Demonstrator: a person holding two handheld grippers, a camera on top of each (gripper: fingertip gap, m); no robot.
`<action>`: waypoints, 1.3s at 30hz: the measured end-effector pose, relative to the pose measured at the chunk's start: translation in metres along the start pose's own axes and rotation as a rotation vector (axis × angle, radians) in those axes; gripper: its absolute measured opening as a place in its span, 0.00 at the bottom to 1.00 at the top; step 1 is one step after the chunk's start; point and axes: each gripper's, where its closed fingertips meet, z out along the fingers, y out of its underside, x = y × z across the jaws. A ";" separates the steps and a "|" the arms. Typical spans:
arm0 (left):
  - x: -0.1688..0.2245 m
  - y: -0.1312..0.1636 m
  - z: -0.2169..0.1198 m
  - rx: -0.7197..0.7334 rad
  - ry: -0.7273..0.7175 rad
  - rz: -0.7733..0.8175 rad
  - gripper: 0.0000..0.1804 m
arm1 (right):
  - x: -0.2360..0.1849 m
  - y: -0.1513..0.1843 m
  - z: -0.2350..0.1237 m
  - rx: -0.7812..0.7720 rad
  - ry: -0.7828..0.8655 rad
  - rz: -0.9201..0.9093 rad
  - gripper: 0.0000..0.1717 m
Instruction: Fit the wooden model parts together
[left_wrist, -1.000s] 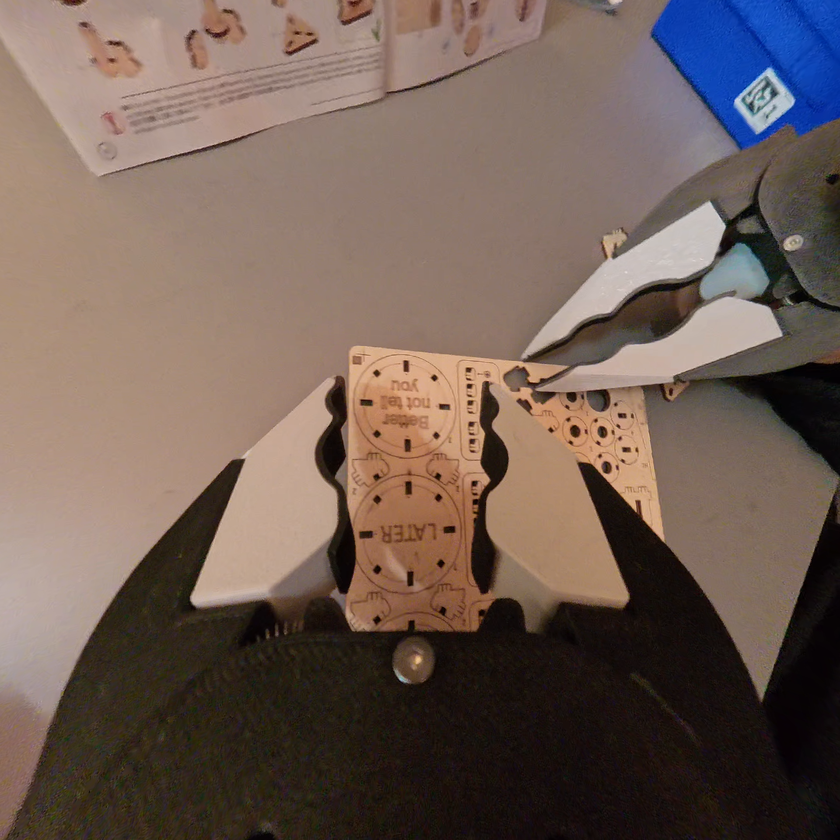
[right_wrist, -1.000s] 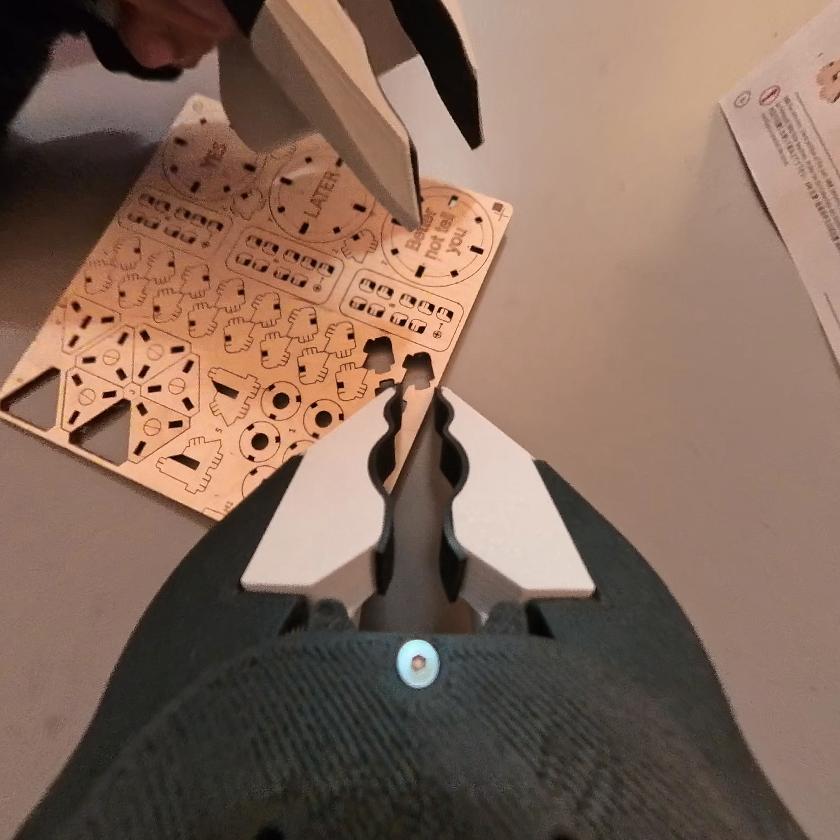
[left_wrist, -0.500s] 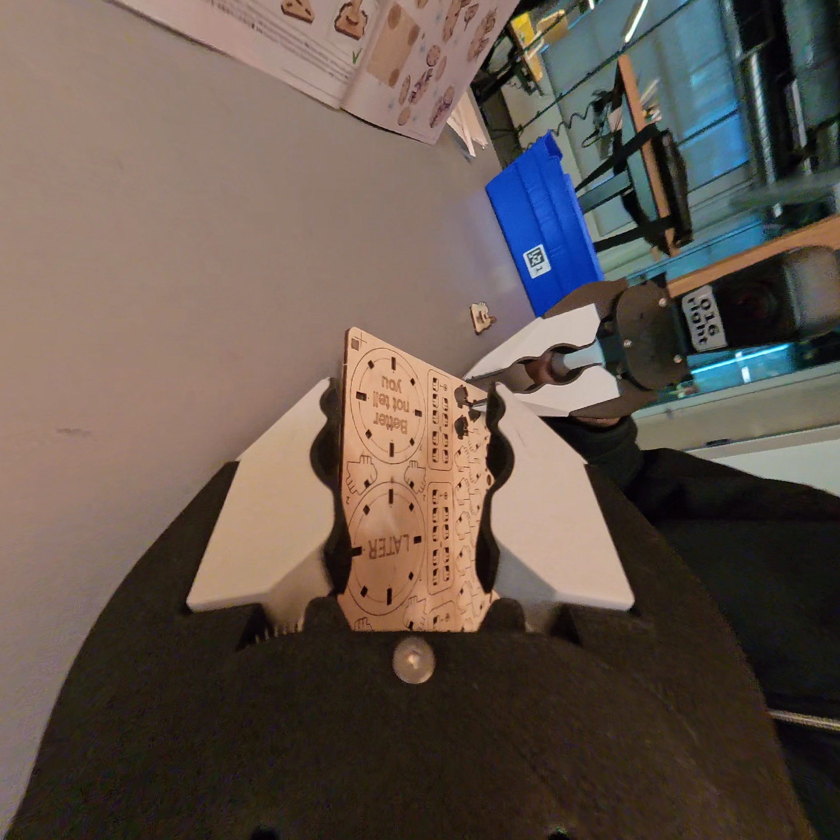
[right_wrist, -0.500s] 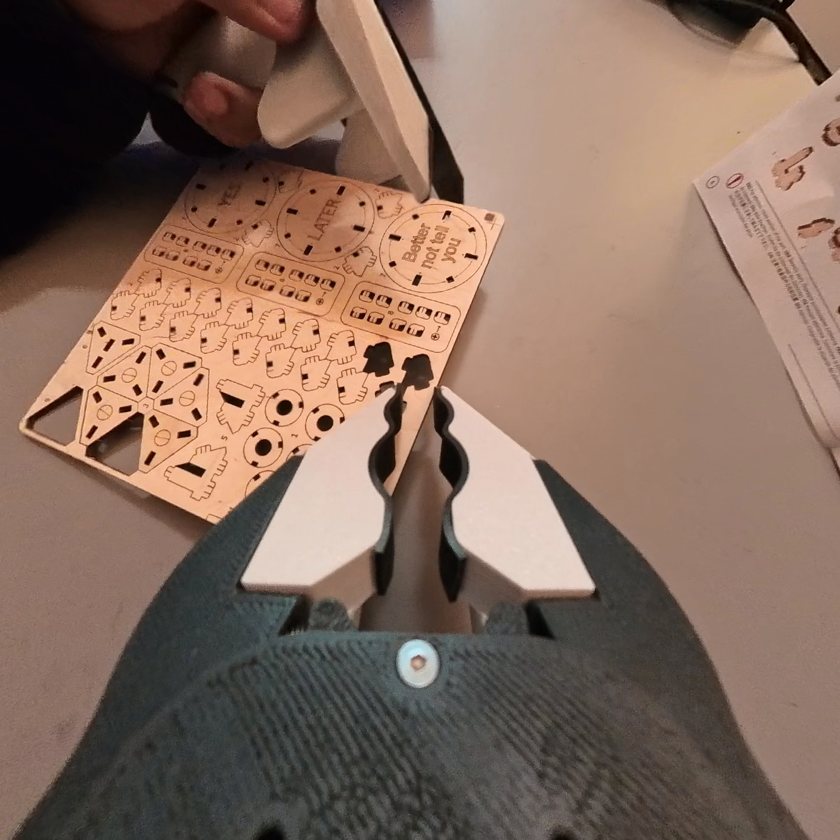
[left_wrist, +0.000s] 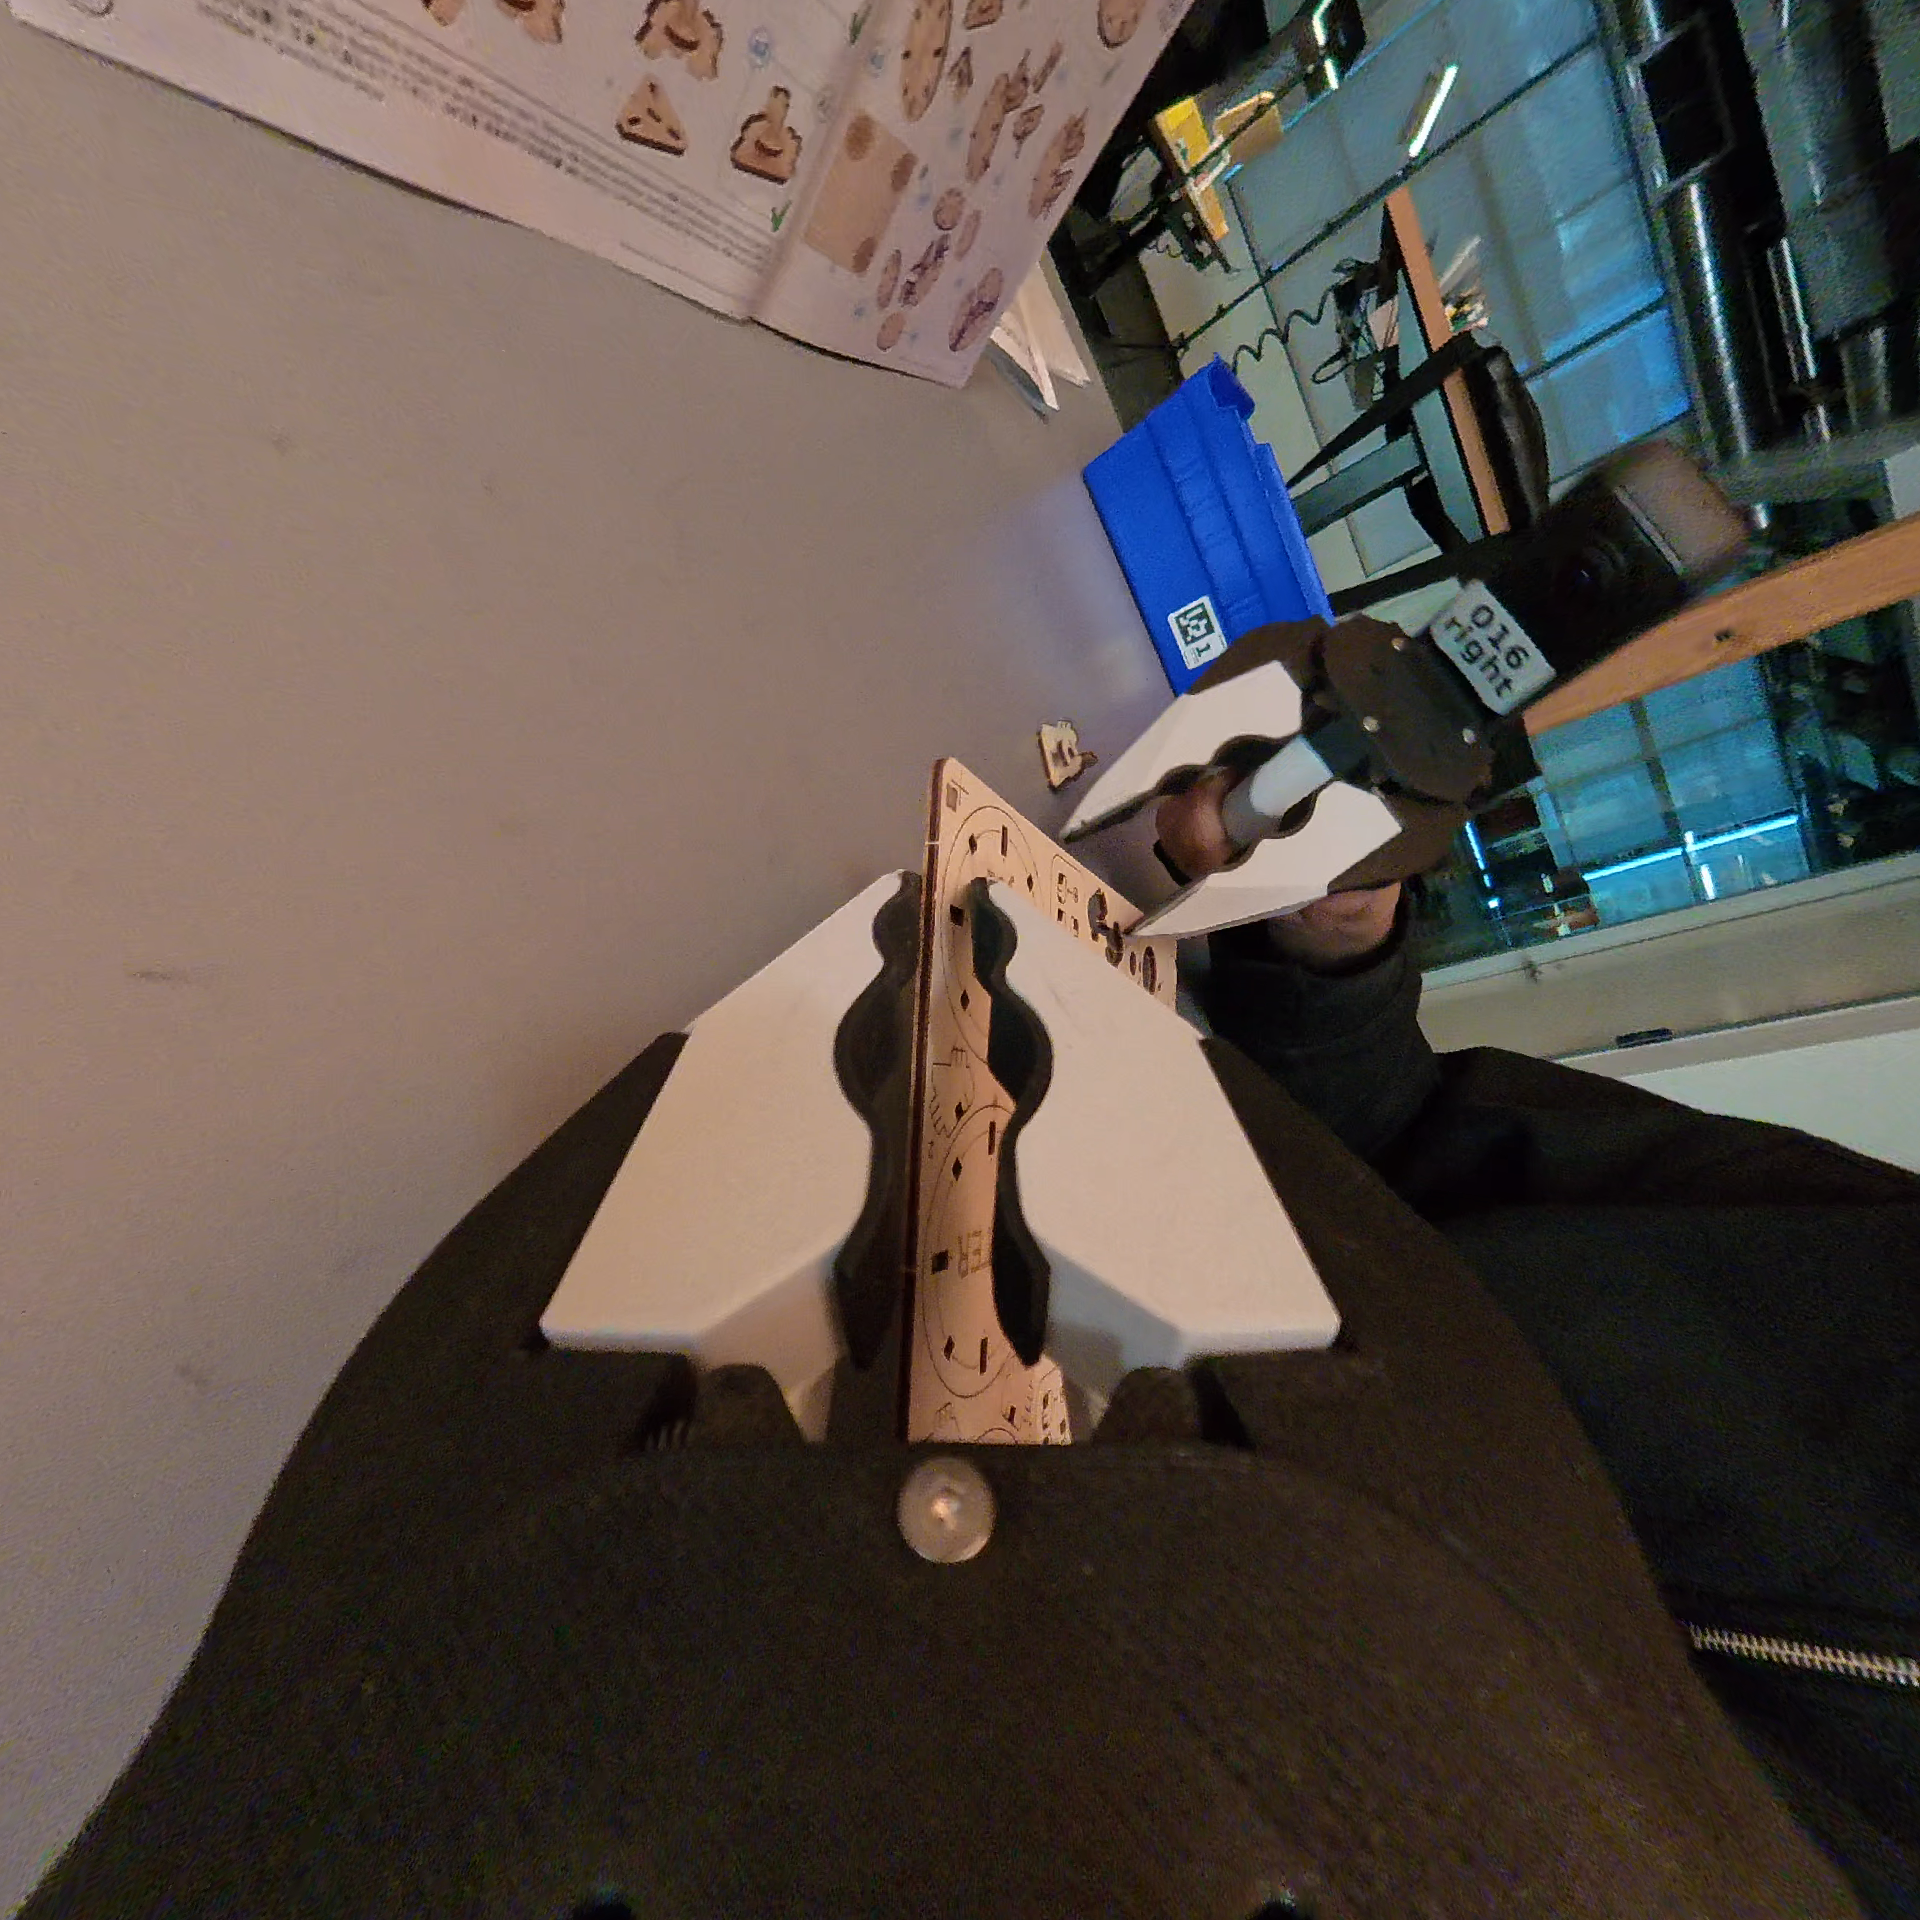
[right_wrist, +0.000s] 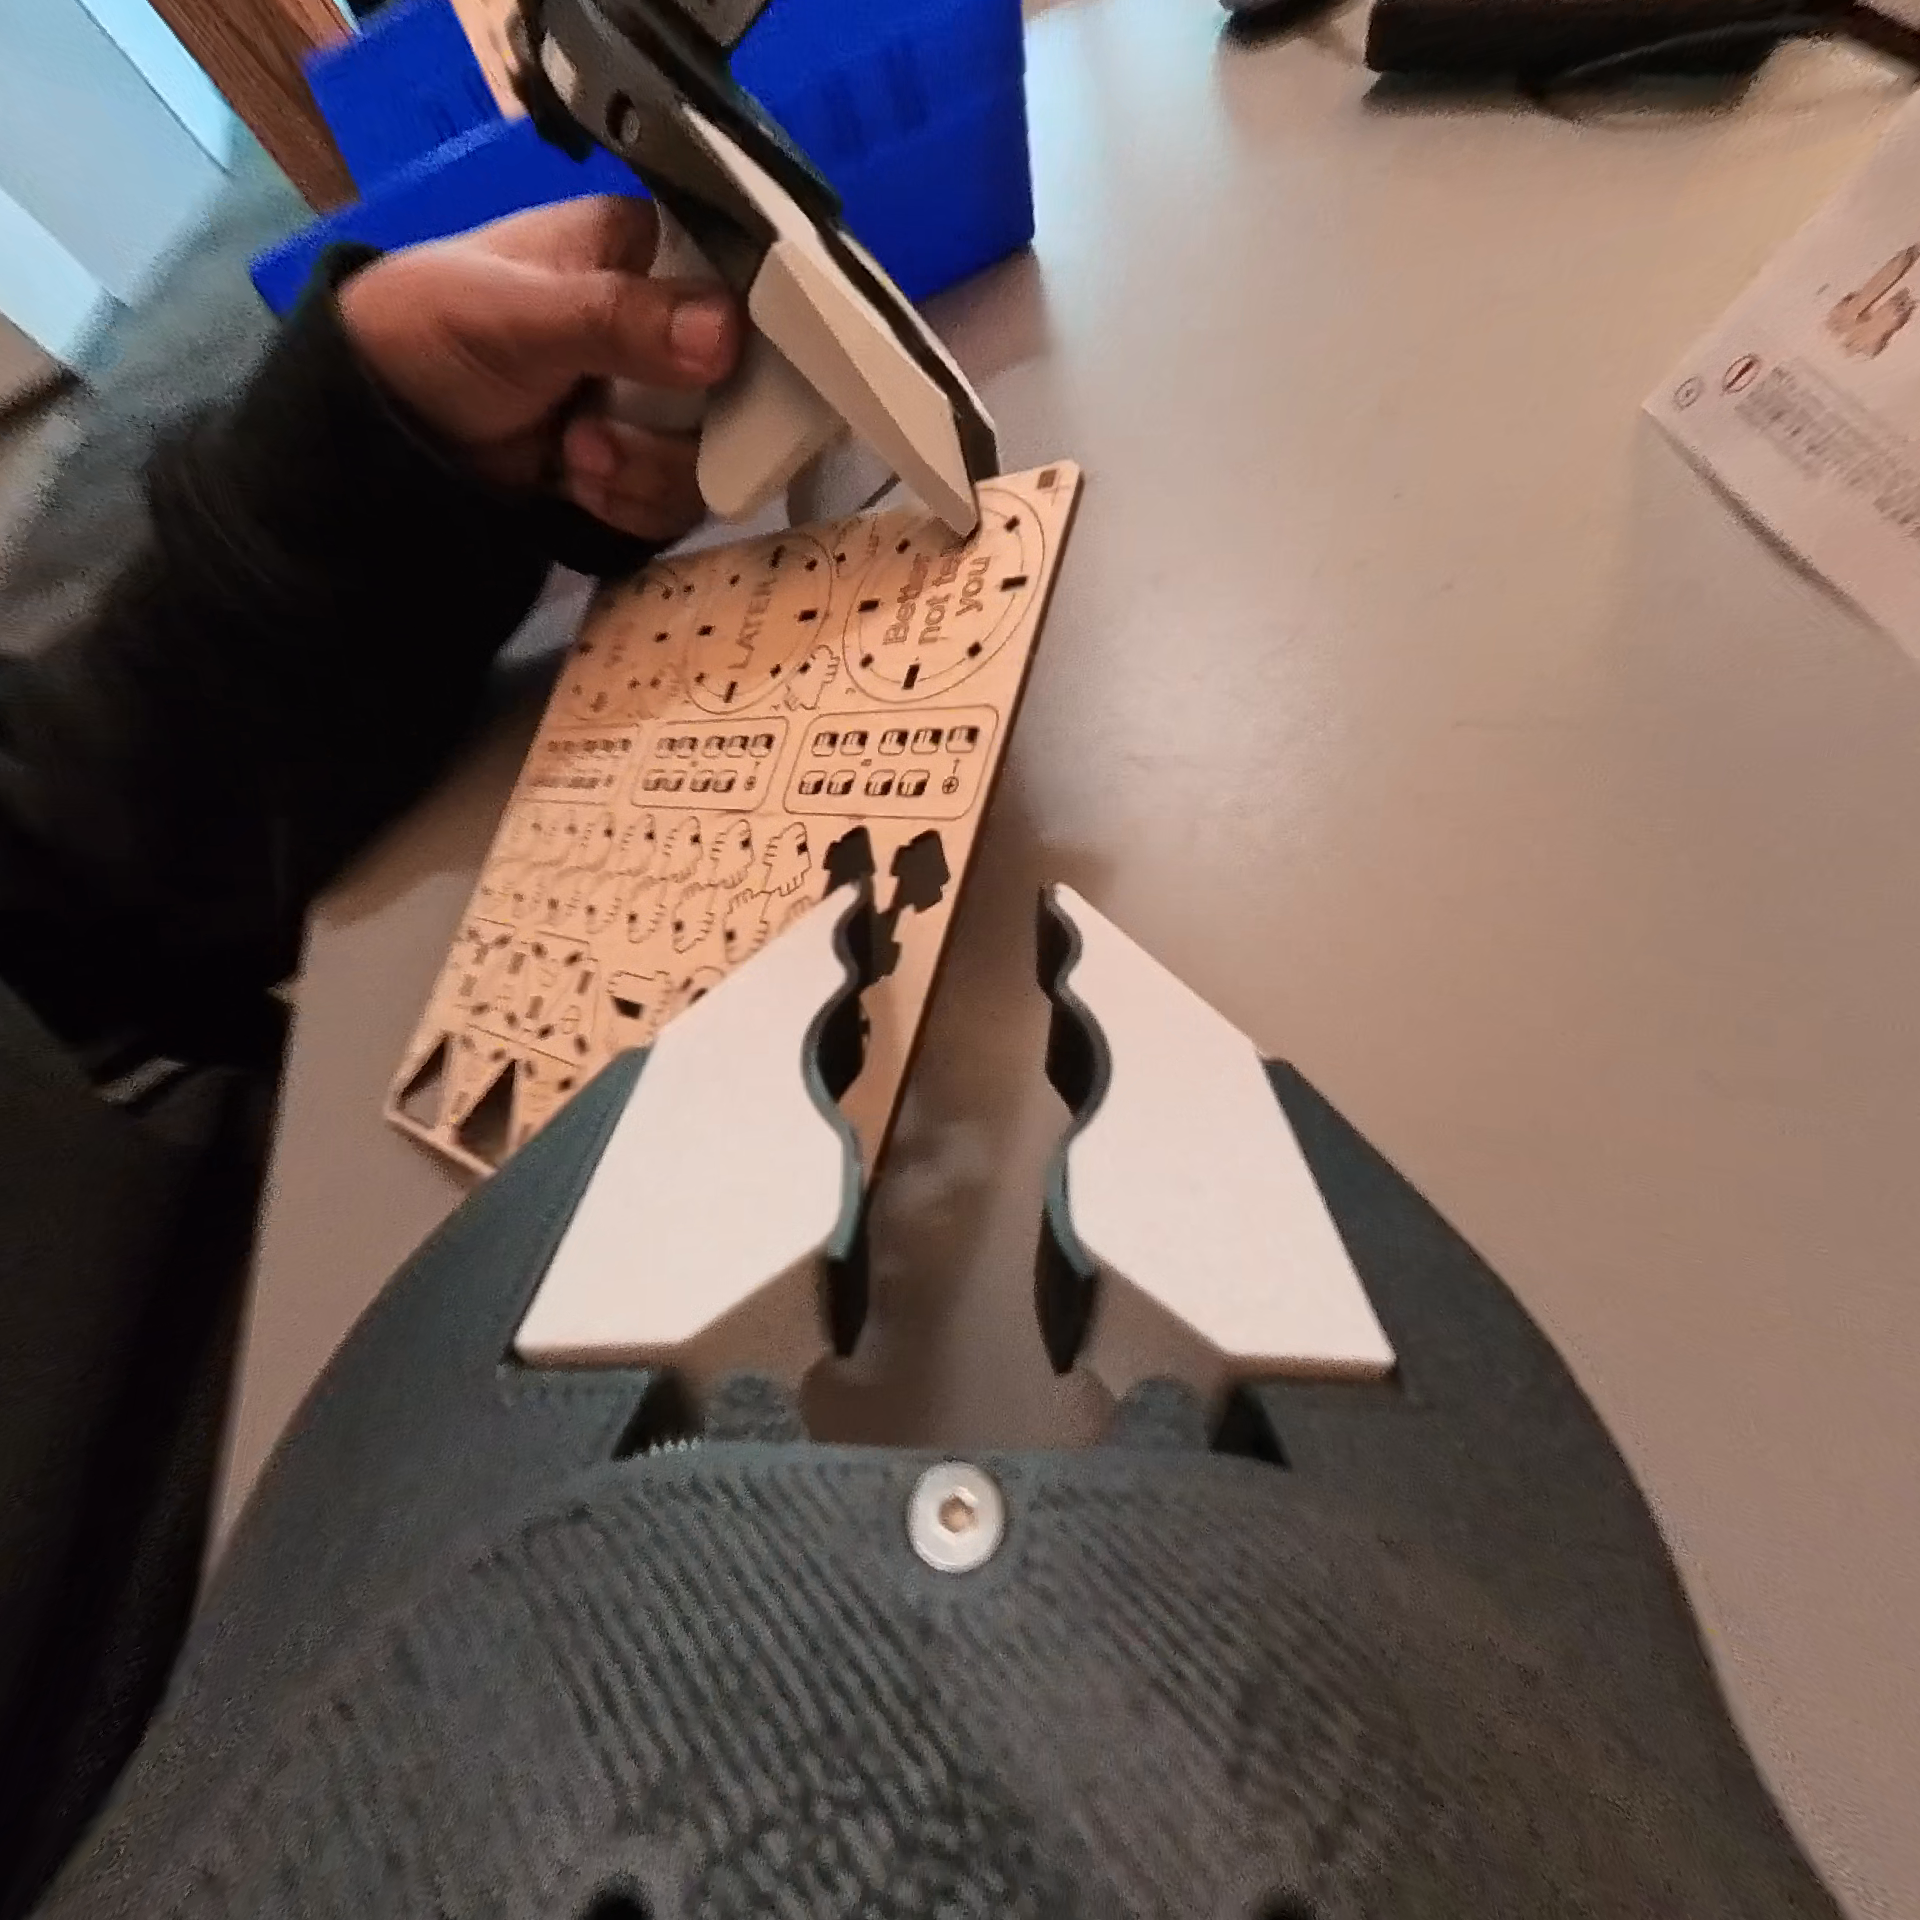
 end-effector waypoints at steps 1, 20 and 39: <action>0.002 -0.001 0.000 0.000 -0.002 0.013 0.03 | -0.002 0.000 -0.001 0.008 -0.046 0.050 0.20; 0.039 -0.049 -0.042 0.303 -0.025 0.230 0.42 | -0.014 -0.036 -0.035 0.310 -0.464 0.405 0.01; 0.045 -0.015 0.012 0.161 0.286 0.042 0.42 | 0.051 -0.070 -0.118 0.796 -0.291 0.492 0.00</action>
